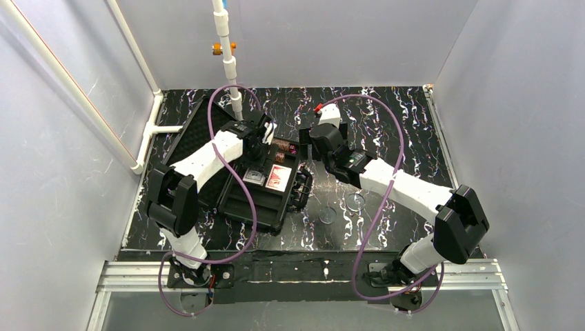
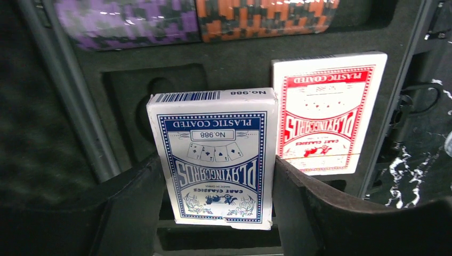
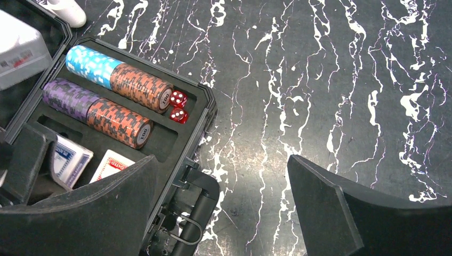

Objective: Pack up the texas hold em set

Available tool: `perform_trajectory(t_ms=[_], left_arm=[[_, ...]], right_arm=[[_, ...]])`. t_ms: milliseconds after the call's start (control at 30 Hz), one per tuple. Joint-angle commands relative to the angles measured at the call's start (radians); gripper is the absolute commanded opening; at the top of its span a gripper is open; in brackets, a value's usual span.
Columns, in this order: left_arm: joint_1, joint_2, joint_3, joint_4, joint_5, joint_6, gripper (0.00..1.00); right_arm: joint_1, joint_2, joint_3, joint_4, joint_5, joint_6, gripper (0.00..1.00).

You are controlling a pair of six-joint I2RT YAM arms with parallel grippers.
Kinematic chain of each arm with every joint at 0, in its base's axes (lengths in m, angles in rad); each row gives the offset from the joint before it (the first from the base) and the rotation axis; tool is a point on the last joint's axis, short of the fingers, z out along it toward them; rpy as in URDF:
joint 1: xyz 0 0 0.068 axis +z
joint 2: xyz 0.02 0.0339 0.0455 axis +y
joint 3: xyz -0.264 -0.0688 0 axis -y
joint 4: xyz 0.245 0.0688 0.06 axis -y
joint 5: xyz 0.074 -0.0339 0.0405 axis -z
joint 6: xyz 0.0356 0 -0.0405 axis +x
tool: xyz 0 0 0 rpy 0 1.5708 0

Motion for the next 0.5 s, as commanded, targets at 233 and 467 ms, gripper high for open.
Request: perform_trajectory(t_ms=[233, 467], left_arm=[[0.022, 0.02, 0.083, -0.083, -0.211, 0.081, 0.27], [0.025, 0.066, 0.086, -0.083, -0.261, 0.09, 0.28]], right_arm=[[0.021, -0.037, -0.009, 0.052, 0.041, -0.012, 0.98], [0.028, -0.032, -0.011, 0.058, 0.044, -0.013, 0.98]])
